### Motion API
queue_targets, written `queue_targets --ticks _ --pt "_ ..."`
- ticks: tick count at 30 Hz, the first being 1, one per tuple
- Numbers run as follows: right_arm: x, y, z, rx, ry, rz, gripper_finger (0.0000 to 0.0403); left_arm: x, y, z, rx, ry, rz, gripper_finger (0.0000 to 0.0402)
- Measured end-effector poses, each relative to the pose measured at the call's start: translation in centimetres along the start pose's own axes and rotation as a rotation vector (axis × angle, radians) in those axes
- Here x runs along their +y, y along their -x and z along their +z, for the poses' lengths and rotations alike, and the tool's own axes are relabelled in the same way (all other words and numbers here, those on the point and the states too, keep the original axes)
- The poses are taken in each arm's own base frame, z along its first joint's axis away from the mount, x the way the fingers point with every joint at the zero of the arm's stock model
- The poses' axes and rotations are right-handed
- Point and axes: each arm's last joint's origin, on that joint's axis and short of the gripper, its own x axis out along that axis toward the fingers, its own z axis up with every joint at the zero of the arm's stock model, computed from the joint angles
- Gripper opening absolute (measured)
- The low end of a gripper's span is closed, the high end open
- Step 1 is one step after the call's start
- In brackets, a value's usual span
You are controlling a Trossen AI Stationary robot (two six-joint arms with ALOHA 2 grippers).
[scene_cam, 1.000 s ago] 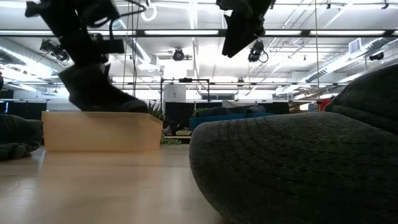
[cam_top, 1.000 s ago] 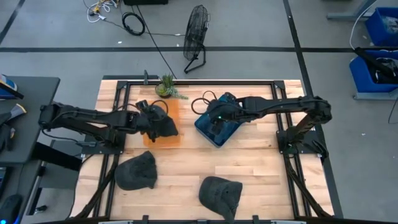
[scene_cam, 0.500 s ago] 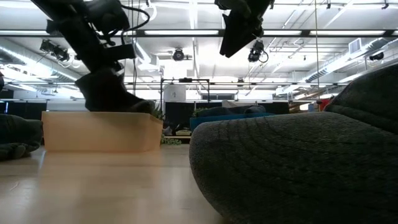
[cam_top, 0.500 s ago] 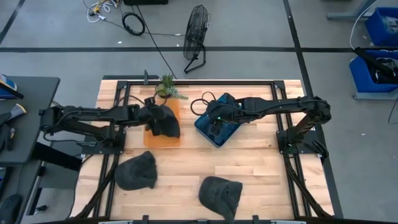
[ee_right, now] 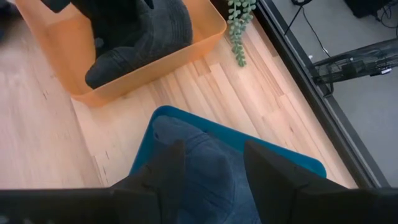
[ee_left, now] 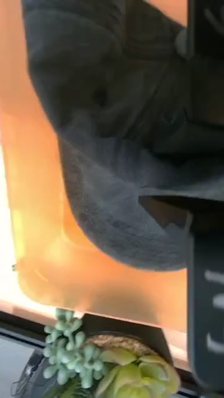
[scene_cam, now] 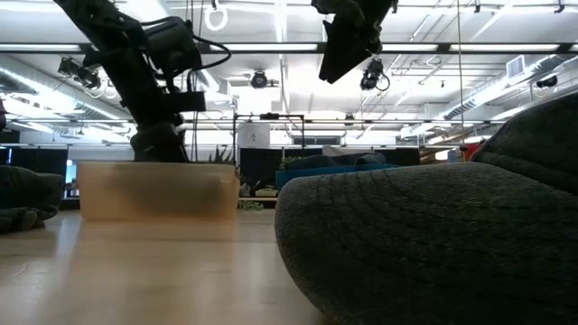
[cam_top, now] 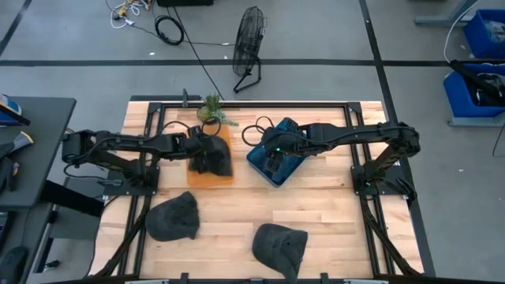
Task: Pick & Place hat
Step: Put the top right black cap into the orange bin, then put the left black cap into the orange bin
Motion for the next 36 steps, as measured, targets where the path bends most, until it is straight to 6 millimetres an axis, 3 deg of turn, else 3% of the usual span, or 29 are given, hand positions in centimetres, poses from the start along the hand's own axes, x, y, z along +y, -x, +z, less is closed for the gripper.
queue_targets --ticks 4,7,12,17,22,28,36 --pt "0.0 0.0 0.0 0.001 0.000 0.000 0.0169 -0.4 0.4 0.4 -0.018 -0.025 -0.010 0.0136" --pt "0.0 0.0 0.0 0.003 0.001 0.002 0.0169 -0.5 1.9 1.7 -0.061 -0.039 -0.023 0.0149" --pt "0.0 0.0 -0.2 0.019 0.008 0.005 0.0169 -0.7 6.2 3.7 -0.047 -0.046 -0.081 0.0152" --pt "0.0 0.0 -0.3 0.032 -0.009 0.002 0.0169 -1.4 11.3 4.8 0.106 0.188 -0.366 0.0144" --pt "0.0 0.0 -0.3 0.032 -0.013 0.002 0.0169 -4.0 13.8 3.7 0.353 0.403 -0.551 0.0143" --pt "0.0 0.0 -0.3 0.032 -0.010 0.000 0.0169 -7.3 15.9 1.3 0.609 0.697 -0.403 0.0142" --pt "0.0 0.0 -0.3 0.027 -0.010 0.001 0.0169 -11.3 16.9 -0.4 0.619 0.802 -0.228 0.0140"
